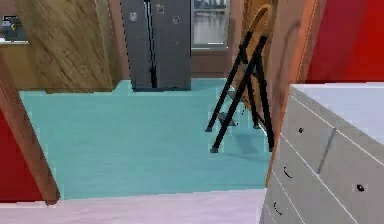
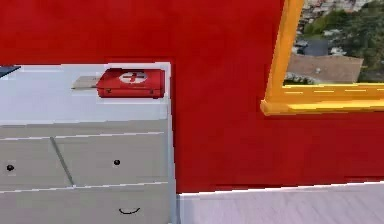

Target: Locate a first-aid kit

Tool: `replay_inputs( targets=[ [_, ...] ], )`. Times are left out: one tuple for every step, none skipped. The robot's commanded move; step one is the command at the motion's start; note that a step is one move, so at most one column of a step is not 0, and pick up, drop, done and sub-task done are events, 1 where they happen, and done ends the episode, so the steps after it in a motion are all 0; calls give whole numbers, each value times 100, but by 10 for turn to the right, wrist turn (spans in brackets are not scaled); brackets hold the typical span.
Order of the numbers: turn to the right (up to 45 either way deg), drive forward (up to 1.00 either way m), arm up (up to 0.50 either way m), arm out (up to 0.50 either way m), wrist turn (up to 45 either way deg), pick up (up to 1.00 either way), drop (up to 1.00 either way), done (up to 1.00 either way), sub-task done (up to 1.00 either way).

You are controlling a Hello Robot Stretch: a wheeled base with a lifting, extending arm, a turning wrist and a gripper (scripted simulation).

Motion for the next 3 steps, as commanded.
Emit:
replay_inputs(
  targets=[
    [-450,0,0,0,0,0,0,0,0],
    [0,100,0,0,0,0,0,0,0],
    [-30,0,0,0,0,0,0,0,0]
  ],
)
